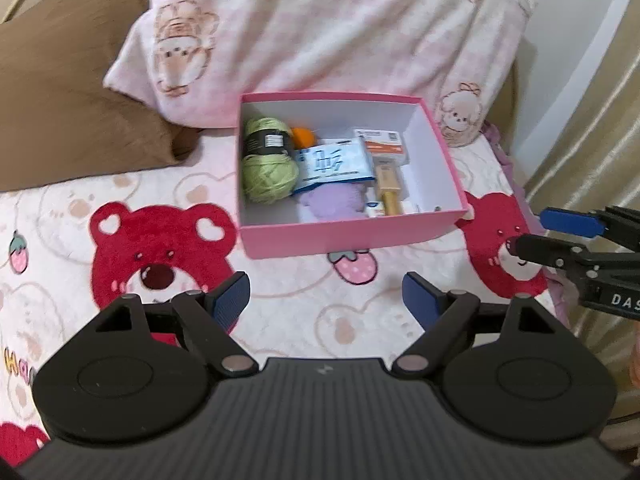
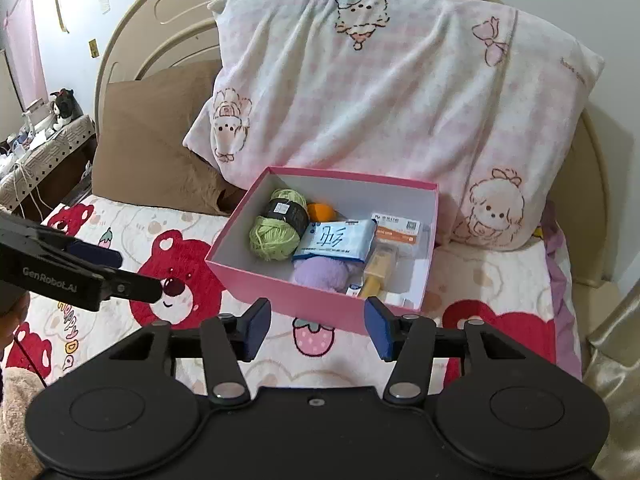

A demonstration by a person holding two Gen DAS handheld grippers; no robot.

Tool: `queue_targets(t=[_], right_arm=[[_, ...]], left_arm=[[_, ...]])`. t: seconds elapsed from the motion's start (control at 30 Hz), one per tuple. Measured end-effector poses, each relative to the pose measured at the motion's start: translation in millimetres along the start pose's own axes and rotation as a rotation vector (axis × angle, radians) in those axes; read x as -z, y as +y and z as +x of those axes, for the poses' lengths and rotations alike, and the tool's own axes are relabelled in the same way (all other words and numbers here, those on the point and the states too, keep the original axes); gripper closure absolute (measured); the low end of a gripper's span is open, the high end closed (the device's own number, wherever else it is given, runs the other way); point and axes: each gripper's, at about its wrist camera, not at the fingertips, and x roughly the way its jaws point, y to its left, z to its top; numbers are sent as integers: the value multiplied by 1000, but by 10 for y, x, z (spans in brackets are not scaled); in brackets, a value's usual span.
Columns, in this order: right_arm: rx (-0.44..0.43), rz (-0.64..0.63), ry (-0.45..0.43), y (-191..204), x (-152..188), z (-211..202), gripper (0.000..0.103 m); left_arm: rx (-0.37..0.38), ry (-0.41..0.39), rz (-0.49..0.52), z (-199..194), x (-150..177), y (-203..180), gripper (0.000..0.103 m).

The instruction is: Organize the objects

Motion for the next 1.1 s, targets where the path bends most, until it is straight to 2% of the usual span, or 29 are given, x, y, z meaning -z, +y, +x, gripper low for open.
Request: queue_targets(t=[0.17, 0.4, 0.67, 0.9, 0.97, 1.1], right_arm=[[17, 1, 5, 64, 80, 3, 43], [35, 7, 17, 123, 151, 40, 37], [75, 13, 23, 159, 177, 127, 31], [104, 47, 54, 152, 216, 243, 12], [117, 59, 61, 143, 221, 264, 11], [133, 84, 85, 129, 230, 290, 11]], left_arm=[[-17, -39, -1, -91, 134, 55, 17], [-30, -51, -14, -19, 213, 106, 16], [-35, -19, -32, 205, 264, 170, 16], [-71, -13, -41, 356, 323, 148, 8], [-68, -4, -46, 385, 339, 153, 2], [-57, 22, -17, 396, 362, 127, 1]])
